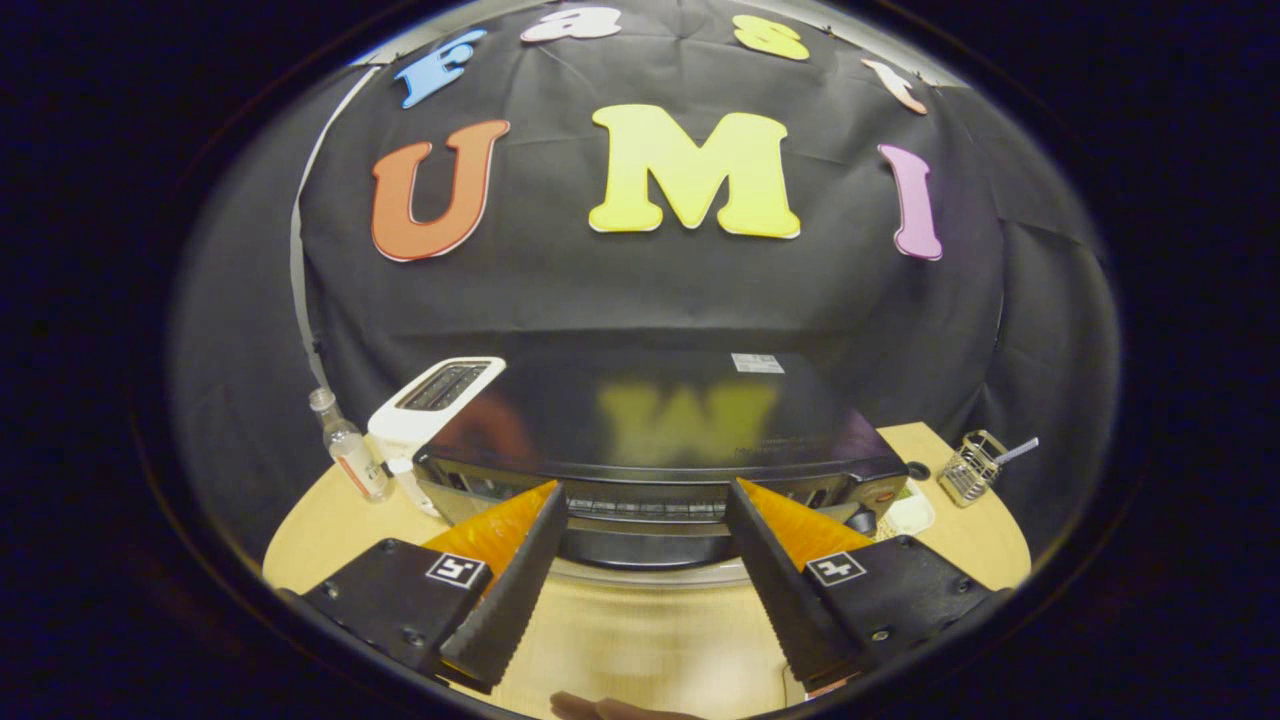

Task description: Open the toaster oven, put the food inside, and close the toaster oven door.

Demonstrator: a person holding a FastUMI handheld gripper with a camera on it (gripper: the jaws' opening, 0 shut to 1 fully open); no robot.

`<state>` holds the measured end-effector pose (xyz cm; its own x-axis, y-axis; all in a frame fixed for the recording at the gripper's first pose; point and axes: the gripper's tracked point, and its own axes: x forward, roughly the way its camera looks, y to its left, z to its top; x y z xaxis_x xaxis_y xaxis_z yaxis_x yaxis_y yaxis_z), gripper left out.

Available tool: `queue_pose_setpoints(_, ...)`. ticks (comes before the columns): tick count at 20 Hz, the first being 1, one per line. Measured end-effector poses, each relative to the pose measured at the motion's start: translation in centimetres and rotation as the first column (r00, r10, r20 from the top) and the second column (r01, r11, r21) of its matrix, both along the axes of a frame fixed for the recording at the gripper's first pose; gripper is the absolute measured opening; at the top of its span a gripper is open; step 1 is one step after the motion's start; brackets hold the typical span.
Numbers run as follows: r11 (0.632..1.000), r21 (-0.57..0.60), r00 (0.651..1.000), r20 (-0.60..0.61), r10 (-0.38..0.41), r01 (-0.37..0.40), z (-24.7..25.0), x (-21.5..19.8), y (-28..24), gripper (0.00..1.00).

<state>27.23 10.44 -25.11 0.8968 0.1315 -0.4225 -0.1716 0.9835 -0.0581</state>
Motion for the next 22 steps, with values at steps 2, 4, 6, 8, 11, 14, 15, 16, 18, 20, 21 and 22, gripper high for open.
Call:
queue_pose_setpoints(2,1.000,-0.008,1.000,0.009,0.004,-0.004,-0.3,-1.3,0.0,1.00)
queue_pose_setpoints(4,1.000,-0.018,1.000,0.012,0.008,-0.008,-0.6,-2.4,-0.2,1.00)
queue_pose_setpoints(6,0.999,-0.031,1.000,0.007,0.008,-0.008,-1.2,-3.9,-0.5,1.00)
queue_pose_setpoints(8,0.999,-0.045,1.000,-0.011,0.005,-0.006,-1.9,-5.2,-0.8,1.00)
queue_pose_setpoints(11,0.998,-0.058,0.999,-0.046,-0.004,0.001,-3.3,-7.4,-1.1,1.00)
queue_pose_setpoints(14,0.998,-0.064,0.998,-0.061,-0.010,0.006,-4.3,-8.8,-1.4,1.00)
queue_pose_setpoints(15,0.998,-0.066,0.998,-0.064,-0.011,0.007,-4.8,-9.3,-1.5,1.00)
queue_pose_setpoints(16,0.998,-0.070,0.997,-0.070,-0.011,0.006,-5.2,-9.8,-1.6,1.00)
queue_pose_setpoints(18,0.998,-0.067,0.996,-0.086,-0.011,0.005,-6.3,-10.7,-1.8,1.00)
queue_pose_setpoints(20,0.998,-0.068,0.996,-0.093,-0.006,0.000,-7.2,-11.4,-2.1,1.00)
queue_pose_setpoints(21,0.997,-0.072,0.995,-0.100,-0.005,-0.003,-7.9,-11.8,-2.2,1.00)
queue_pose_setpoints(22,0.997,-0.078,0.994,-0.114,-0.005,-0.004,-8.6,-12.2,-2.4,1.00)
